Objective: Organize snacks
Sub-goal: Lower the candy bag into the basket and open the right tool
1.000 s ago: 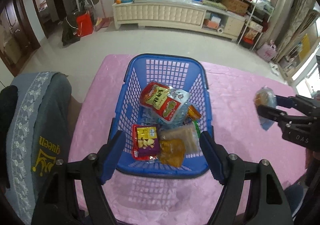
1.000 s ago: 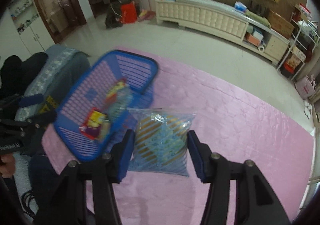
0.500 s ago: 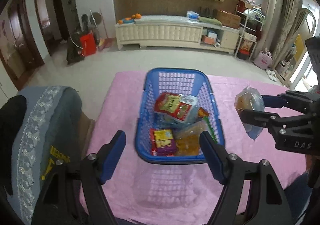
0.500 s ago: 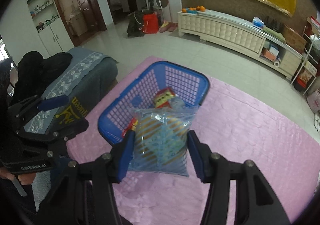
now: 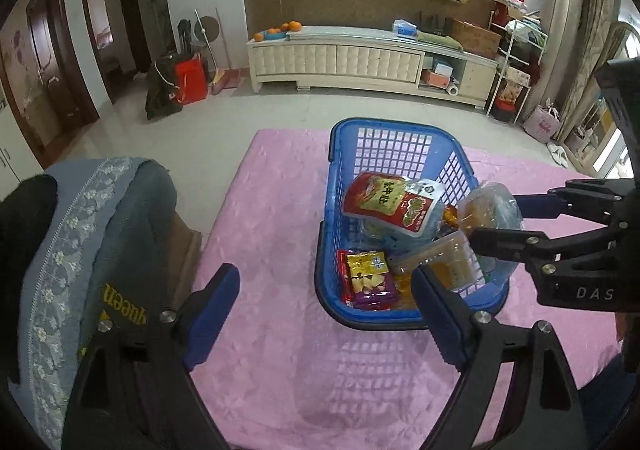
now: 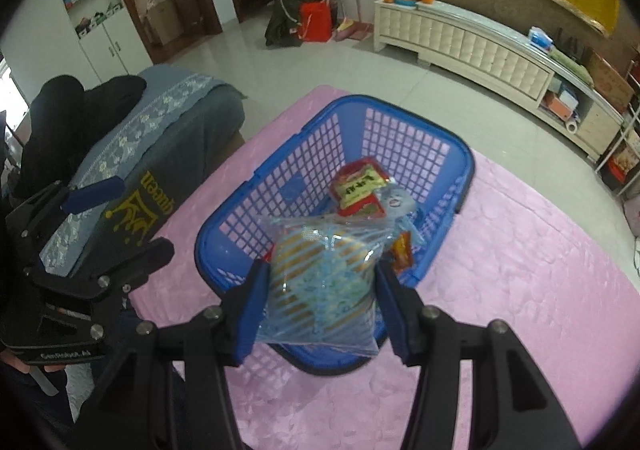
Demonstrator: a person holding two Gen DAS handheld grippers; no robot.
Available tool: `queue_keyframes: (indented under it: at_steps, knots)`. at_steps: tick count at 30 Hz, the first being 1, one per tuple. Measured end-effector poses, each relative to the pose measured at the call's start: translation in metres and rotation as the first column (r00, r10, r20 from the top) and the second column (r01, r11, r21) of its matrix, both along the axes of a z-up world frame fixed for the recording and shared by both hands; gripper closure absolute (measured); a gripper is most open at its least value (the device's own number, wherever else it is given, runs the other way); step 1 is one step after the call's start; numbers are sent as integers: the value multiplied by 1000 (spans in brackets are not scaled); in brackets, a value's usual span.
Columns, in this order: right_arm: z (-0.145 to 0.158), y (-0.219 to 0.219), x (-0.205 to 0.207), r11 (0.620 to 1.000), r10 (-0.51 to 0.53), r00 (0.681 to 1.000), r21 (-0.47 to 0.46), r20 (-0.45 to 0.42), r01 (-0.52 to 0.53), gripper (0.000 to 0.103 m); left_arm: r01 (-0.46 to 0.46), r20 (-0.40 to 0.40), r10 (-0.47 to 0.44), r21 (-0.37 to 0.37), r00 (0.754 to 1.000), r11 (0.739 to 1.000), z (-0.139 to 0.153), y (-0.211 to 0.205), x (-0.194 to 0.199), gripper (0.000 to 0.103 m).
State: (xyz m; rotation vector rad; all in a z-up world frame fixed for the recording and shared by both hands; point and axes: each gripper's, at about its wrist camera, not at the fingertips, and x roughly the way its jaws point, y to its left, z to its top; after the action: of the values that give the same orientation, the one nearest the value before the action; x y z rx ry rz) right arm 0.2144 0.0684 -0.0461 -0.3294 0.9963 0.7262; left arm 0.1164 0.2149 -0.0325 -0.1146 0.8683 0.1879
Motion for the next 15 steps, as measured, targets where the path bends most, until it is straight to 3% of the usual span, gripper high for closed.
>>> queue_keyframes:
  at_steps: [3,12,14,15]
  knots:
    - [-12,10,5,1000,0,1000,-18,-11,0,45,-13,-12,13,4,1000,1000,-12,9,5,8]
    - [-43,30,22,998,-15,999,-68,-41,12,44,-44,-28,43,-38,999,998,-33,31,16,6]
    - [-46,33,22,996,-14,1000,-83,-23,12,35,-55,-31,53,-55,998,997,-36,33,17,6]
    - [-46,33,21,996,-15,1000,-83,-12,14,25,-61,-29,59,-57,998,996,-37,33,16,6]
